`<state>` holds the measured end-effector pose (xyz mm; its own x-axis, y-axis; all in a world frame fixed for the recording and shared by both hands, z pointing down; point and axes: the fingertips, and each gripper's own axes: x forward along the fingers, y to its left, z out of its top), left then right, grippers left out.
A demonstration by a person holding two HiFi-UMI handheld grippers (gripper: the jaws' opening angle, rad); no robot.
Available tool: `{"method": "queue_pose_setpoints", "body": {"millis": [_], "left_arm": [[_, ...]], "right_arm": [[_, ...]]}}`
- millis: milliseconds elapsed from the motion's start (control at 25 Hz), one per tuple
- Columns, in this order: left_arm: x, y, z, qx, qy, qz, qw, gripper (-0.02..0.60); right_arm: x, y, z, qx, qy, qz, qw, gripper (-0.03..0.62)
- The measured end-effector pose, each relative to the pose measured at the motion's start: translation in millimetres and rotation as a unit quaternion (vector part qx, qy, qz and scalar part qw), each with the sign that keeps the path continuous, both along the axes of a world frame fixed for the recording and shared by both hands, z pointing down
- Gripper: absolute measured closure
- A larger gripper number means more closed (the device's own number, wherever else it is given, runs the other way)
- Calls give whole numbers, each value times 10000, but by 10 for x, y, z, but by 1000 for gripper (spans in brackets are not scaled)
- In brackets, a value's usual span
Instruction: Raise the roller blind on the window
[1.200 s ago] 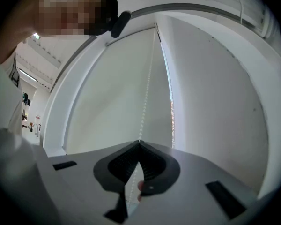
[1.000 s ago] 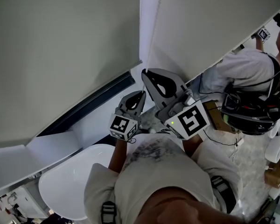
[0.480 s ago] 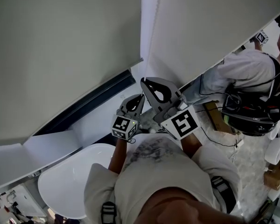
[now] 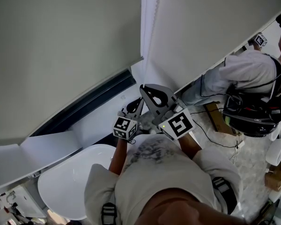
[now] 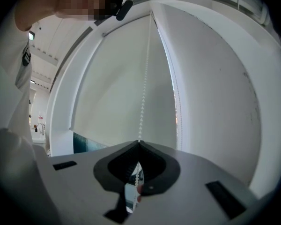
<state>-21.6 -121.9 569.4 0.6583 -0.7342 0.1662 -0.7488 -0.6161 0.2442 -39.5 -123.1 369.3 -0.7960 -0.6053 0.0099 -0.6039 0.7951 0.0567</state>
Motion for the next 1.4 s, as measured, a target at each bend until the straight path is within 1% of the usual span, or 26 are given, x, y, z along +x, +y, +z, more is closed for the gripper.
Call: {"method": "queue_pose_setpoints", "body": {"millis": [400, 560, 680, 800, 960, 1120, 1200, 1400], "left_arm": [[13, 12, 274, -234, -47, 24, 9997, 572], [18, 40, 425, -365, -92, 35, 9993, 572], [40, 59, 537, -412, -60, 59, 9991, 572], [38, 76, 647, -455, -84, 48, 9989, 572], [16, 137, 755, -545, -116, 58, 9984, 572], [-23, 198, 721, -473, -223, 70, 9986, 572], [-46, 224, 666, -431, -226, 35, 9988, 572], [-81, 271, 321, -247, -150, 76, 9996, 568]], "right_arm": [[23, 48, 268, -149, 147, -24, 9998, 533], [34, 51, 423, -266, 290, 7, 9992, 533], [71, 48, 556, -437, 351, 30, 9984, 533], [64, 49, 659, -463, 395, -4, 9981, 533], [48, 85, 795, -610, 482, -13, 9970, 533], [33, 86, 764, -496, 456, -79, 9977, 533], [55, 79, 782, -564, 463, -117, 9973, 533], [99, 43, 792, -577, 464, -122, 9972, 533]]}}
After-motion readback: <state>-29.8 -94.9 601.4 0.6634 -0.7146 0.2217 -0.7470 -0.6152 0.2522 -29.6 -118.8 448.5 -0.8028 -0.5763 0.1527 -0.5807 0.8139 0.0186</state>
